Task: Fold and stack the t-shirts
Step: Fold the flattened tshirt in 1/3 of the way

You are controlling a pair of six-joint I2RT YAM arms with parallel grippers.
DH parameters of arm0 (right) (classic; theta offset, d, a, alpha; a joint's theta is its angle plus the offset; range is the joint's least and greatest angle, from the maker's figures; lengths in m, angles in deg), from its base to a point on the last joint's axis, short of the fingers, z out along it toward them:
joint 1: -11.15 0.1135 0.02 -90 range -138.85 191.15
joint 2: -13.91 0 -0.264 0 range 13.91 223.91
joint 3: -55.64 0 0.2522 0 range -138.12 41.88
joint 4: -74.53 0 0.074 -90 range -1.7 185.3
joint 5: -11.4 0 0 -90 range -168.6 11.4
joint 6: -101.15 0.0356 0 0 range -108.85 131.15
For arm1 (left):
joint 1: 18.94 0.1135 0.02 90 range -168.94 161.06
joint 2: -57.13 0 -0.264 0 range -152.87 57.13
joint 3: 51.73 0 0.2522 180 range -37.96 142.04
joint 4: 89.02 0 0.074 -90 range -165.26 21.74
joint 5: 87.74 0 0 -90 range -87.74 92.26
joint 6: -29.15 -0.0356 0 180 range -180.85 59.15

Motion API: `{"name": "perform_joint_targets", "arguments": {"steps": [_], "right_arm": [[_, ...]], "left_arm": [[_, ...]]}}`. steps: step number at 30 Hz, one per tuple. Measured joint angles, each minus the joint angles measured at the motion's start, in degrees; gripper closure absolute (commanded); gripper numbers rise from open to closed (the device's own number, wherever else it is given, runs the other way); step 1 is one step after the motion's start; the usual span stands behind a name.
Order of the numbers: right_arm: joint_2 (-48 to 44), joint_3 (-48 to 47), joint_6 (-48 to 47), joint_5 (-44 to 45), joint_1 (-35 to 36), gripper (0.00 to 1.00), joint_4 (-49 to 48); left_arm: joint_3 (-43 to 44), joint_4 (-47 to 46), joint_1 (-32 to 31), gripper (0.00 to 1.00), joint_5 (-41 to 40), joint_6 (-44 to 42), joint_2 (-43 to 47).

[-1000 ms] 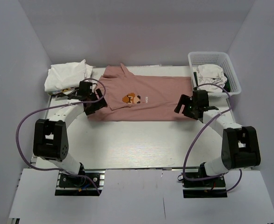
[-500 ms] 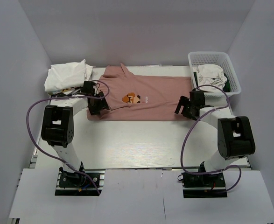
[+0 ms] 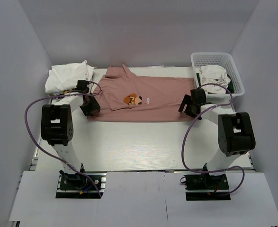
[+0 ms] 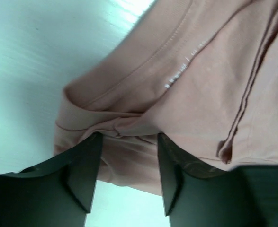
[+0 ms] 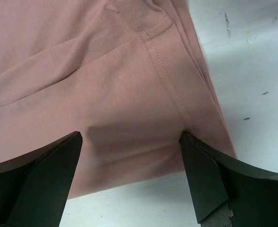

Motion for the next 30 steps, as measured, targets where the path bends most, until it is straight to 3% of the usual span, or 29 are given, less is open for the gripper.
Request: {"name": "perform_joint_targets", "arguments": {"steps": [6, 11, 14, 18, 19, 22, 26, 30], "right_arm": [[-0.42, 0.61, 0.02, 0.15, 0.2, 0.1, -0.39], [-7.23, 8.24, 0.98, -0.98, 0.2, 0.1, -2.01], [-12.87, 13.16, 2.1, -1.46, 0.2, 0.1, -0.96], [-21.22, 18.51, 3.26, -2.97, 0.57, 0.1, 4.22], [-23.17, 19.32, 3.17, -3.17, 0.66, 0.1, 5.77], [-29.49, 20.68, 2.67, -3.63, 1.01, 0.1, 10.69], [-37.16, 20.79, 1.79, -4.96, 1.57, 0.1, 10.84], [-39.63, 20.81, 1.29, -6.6, 2.62, 0.1, 9.14]], "left_arm": [[-3.67, -2.58, 1.31, 0.51, 2.19, 2.69, 1.77], [-11.72, -2.95, 1.42, 0.51, 1.29, 7.54, 8.35], [-17.29, 2.51, 1.18, 0.4, -0.79, 11.74, 14.29], [-23.45, 13.25, 0.31, 0.37, -3.63, 16.7, 22.69], [-24.59, 15.72, 0.2, 0.23, -4.31, 17.46, 25.11], [-26.34, 21.09, 0.2, 0.0, -5.38, 18.21, 33.99], [-26.12, 19.85, 0.2, 0.0, -3.19, 16.41, 46.27], [-25.7, 13.99, -0.26, 0.0, 2.99, 13.27, 49.24]]}}
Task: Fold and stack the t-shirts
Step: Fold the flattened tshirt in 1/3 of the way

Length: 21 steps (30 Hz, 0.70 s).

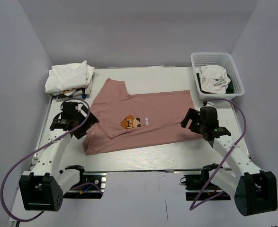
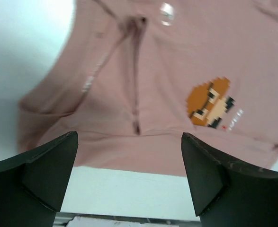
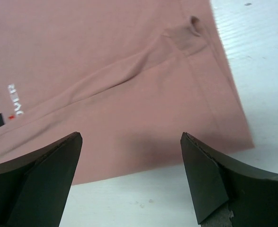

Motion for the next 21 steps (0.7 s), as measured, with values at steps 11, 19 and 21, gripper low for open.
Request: {"name": "perform_joint_targets", "arguments": {"steps": [11, 19, 21], "right_arm": [[6.19, -0.02, -0.02, -3.26, 4.11, 0.1, -5.86], [14.4, 0.02, 0.44, -4.57, 6.45, 0.1, -8.7], [15.32, 0.04, 0.68, -4.63, 6.62, 0.1, -9.09]], "left_arm": [[0.22, -13.05, -10.54, 0.0, 9.66, -3.06, -17.79], [0.72, -14.84, -17.44, 0.0, 7.72, -3.61, -25.73], [0.98, -15.85, -18.43, 0.0, 7.3, -3.5, -27.12]]}}
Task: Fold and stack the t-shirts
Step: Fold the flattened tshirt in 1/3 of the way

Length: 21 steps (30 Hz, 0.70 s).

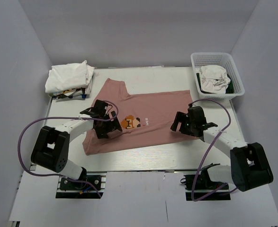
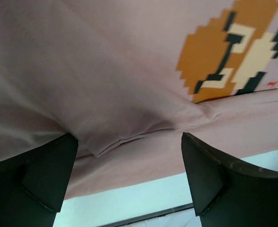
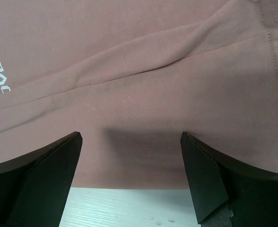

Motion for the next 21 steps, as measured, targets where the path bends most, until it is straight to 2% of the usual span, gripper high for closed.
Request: {"name": "perform_joint_targets", "arguments": {"steps": [6, 8, 10, 11, 13, 14, 21], "right_arm": [[0.68, 1.05, 0.7, 1.25, 0.35, 0.1, -1.53], [0.68, 1.14, 0.85, 1.53, 0.39, 0.1, -1.99], [1.03, 1.14, 0.85, 1.86, 0.39, 0.1, -2.56], [1.29, 1.11, 0.87, 1.97, 0.39, 0.1, -2.91], [1.88, 0.85, 0.85, 2.21, 0.39, 0.1, -3.41], [2.14, 0.72, 0.87, 2.29, 0.39, 0.1, -3.69], [2.56, 0.66, 0.83, 2.62, 0.39, 0.1, -4.37]], "left_arm": [[1.79, -3.63, -1.14, 0.0, -0.96, 0.98, -2.1], [3.3, -4.22, -1.29, 0.09, -1.18, 1.38, -3.32], [5.11, -5.27, -1.4, 0.26, -1.36, 1.7, -4.7], [6.03, -6.19, -1.44, 0.53, -1.4, 1.9, -5.46], [7.85, -7.56, -1.44, 0.96, -1.36, 1.97, -7.19], [9.03, -8.11, -1.44, 1.0, -1.31, 1.84, -8.35], [19.5, -7.8, -1.46, 1.0, -1.11, -1.53, -17.7]]}}
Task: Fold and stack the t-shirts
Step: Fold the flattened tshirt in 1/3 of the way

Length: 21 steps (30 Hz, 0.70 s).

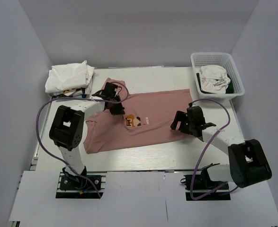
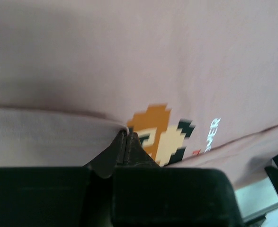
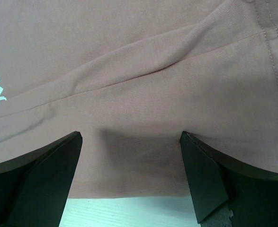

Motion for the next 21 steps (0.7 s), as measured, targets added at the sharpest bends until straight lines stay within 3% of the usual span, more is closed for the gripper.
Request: {"name": "perform_joint_targets", "arguments": {"steps": [3, 5, 6, 9, 13, 18, 21], "right_arm": [[0.24, -0.13, 0.0, 0.2, 0.0, 0.1, -0.02], [0.68, -0.52, -0.04, 0.37, 0.0, 0.1, 0.02], [1.03, -0.81, -0.07, 0.5, 0.0, 0.1, 0.11], [2.08, -1.79, -0.13, 1.01, 0.0, 0.1, 0.31], [2.19, -2.03, -0.13, 1.4, 0.0, 0.1, 0.81], [0.92, -2.14, -0.2, 2.01, 0.0, 0.1, 3.3], [-1.09, -2.08, -0.22, 3.28, -0.02, 0.1, 5.88]], "left_arm": [[7.82, 2.95, -0.37, 1.0, -0.37, -3.28, -4.68], [12.35, 3.98, -0.76, 0.91, -0.83, -5.46, -7.3], [14.4, 4.72, -1.01, 0.65, -1.31, -6.62, -8.39], [19.06, 8.28, -1.57, 0.31, -4.26, -8.68, -10.84], [22.1, 13.68, -1.97, 0.22, -9.03, -9.01, -11.96], [22.34, 16.72, -1.9, 0.22, -12.04, -8.98, -11.69], [20.61, 16.74, -1.86, 0.17, -12.7, -8.22, -9.86]]}}
